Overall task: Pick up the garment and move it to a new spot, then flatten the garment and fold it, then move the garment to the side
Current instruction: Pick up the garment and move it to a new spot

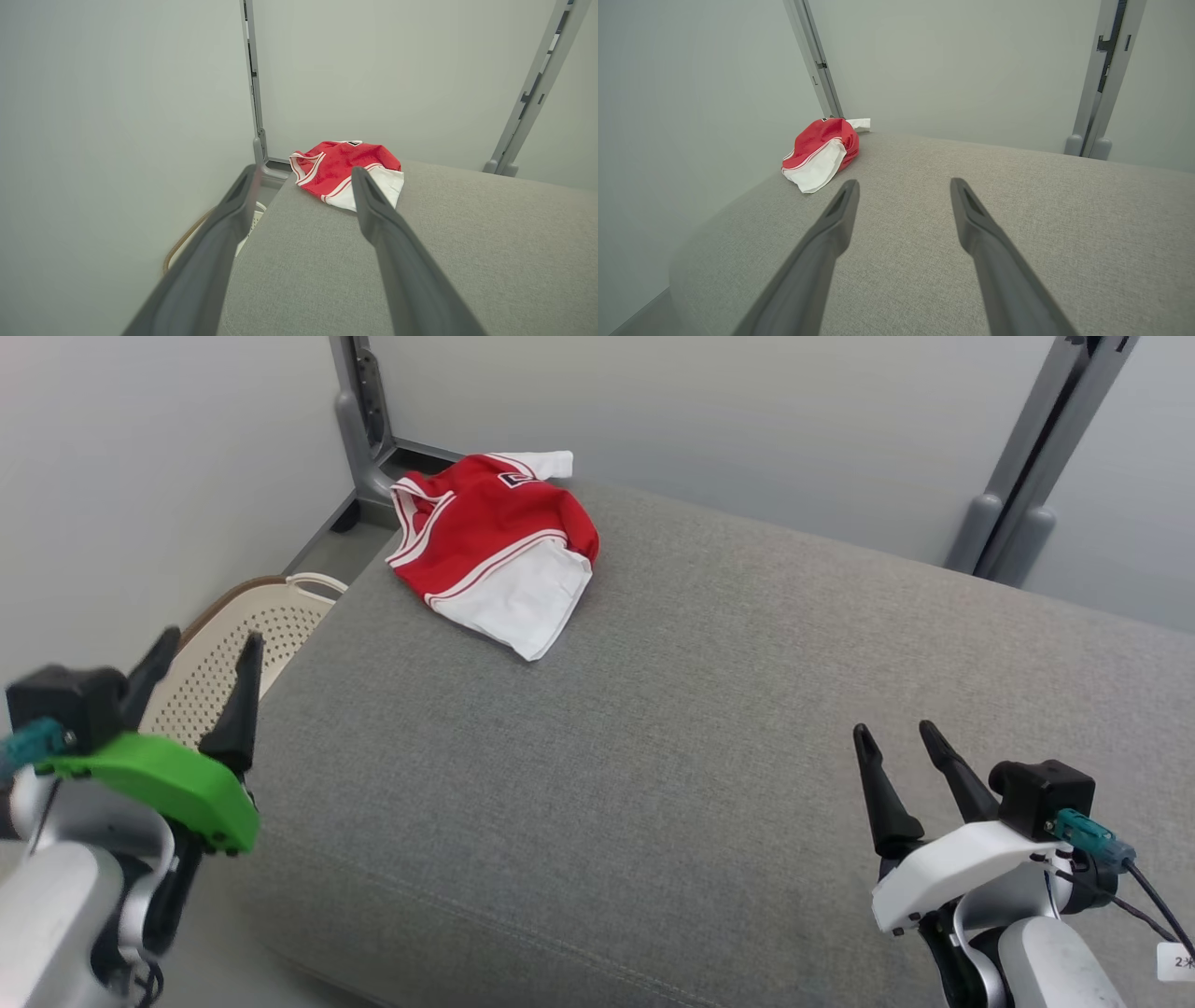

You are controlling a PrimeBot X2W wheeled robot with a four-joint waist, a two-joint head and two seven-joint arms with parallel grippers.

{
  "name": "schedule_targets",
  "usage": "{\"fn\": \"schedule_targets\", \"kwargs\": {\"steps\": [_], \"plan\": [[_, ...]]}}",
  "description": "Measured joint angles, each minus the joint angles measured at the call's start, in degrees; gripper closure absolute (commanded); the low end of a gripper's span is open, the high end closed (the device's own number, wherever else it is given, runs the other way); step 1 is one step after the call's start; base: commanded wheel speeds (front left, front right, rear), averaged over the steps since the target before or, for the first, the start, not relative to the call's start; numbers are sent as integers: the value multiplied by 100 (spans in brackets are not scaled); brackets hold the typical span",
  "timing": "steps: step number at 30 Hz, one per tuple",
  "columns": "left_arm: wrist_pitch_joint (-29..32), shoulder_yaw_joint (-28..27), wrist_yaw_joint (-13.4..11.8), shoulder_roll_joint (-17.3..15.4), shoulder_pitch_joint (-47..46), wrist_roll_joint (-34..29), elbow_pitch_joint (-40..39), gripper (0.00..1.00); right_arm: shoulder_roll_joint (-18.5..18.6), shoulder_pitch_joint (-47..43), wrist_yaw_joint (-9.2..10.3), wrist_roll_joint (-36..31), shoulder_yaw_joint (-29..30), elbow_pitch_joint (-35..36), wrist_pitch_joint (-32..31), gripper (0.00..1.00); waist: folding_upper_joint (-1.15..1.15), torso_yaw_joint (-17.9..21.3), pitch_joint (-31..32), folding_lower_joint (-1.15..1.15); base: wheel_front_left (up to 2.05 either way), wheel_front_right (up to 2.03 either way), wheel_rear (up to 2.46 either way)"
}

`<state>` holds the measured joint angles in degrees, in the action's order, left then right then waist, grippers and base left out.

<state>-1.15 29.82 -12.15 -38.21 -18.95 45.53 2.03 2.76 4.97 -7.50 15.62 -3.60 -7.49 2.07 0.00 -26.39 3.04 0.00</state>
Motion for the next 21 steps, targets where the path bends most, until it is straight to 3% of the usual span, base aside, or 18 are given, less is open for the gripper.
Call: {"fn": "schedule_targets", "kwargs": {"steps": [7, 14, 21], "plan": [[977, -37, 597, -104, -1646, 158, 836, 0, 1, 86, 1, -180, 47, 286, -149, 0, 0, 427, -167, 0, 0, 0, 0], [1655, -267, 754, -64, -2814, 495, 2061, 0, 2, 509, 0, -356, -3, 639, -258, 0, 0, 1058, -623, 0, 0, 0, 0], [1992, -447, 813, -300, -3480, 594, 2742, 0, 8, 858, 1, -535, 41, 1088, -352, 0, 0, 1718, -1320, 0, 0, 0, 0]]}}
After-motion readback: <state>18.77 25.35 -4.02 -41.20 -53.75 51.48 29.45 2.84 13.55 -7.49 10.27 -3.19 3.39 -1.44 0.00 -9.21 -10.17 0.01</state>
